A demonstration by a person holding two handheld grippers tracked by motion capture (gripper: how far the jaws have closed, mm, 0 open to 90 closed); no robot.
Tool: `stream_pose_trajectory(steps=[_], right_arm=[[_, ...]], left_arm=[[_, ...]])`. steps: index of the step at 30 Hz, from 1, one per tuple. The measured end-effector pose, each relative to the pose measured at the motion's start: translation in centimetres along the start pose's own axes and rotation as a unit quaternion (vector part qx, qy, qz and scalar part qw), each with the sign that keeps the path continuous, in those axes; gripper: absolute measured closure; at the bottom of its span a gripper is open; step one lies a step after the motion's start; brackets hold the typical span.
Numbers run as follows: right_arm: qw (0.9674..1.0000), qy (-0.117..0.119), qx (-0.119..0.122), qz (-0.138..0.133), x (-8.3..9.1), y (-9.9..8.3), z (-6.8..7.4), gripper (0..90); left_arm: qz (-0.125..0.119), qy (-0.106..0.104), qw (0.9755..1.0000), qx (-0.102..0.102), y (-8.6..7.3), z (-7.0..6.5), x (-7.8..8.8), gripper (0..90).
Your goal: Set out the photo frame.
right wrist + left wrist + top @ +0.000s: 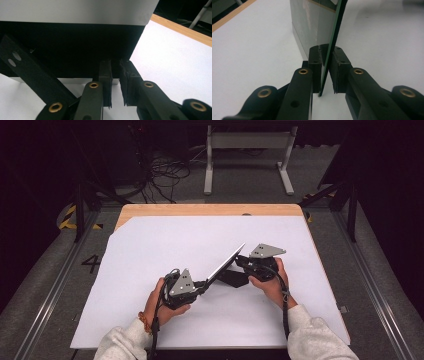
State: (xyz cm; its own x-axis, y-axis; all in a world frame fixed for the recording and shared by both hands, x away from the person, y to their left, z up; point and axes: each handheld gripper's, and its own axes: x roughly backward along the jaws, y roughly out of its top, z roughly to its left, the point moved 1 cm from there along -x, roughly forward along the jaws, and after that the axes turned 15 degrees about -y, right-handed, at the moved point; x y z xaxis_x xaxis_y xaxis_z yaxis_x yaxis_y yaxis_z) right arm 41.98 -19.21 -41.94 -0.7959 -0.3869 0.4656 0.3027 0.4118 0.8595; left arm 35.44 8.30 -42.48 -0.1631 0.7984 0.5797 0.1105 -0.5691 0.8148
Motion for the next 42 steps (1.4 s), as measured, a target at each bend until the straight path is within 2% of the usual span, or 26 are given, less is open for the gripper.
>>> stream_pose_trajectory(steps=[5,10,14,17,23,30,42], right_arm=[[1.0000,0.001,-0.002,-0.006,0.4,0.1,-0.1,81.7],[0.9998,0.001,-0.003,-0.021,1.2,0.3,-0.2,85.9],[0.9997,-0.004,-0.007,-0.023,1.4,0.5,-0.4,83.7],[0.9995,-0.010,-0.015,-0.026,1.5,0.5,-0.8,76.2],[0.9993,-0.019,-0.024,-0.023,1.3,0.5,-1.1,71.4],[0.9995,-0.023,-0.011,-0.018,0.9,0.6,-0.6,75.9],[0.9997,-0.017,-0.007,-0.019,0.6,0.7,-0.1,76.1]], left_arm=[[0.005,0.005,1.0000,-0.005,0.1,-0.2,0.1,80.0],[-0.006,-0.004,0.9999,-0.009,0.0,-0.7,1.3,79.4],[-0.013,-0.005,0.9998,-0.011,0.0,-0.8,1.8,82.6],[-0.011,-0.003,0.9999,-0.012,0.0,-0.8,1.7,85.0],[-0.005,0.000,1.0000,-0.008,0.1,-0.7,1.2,84.1],[-0.003,-0.001,1.0000,-0.007,0.2,-0.6,1.0,83.2],[-0.003,-0.013,0.9998,-0.014,0.6,-1.1,0.5,82.2]])
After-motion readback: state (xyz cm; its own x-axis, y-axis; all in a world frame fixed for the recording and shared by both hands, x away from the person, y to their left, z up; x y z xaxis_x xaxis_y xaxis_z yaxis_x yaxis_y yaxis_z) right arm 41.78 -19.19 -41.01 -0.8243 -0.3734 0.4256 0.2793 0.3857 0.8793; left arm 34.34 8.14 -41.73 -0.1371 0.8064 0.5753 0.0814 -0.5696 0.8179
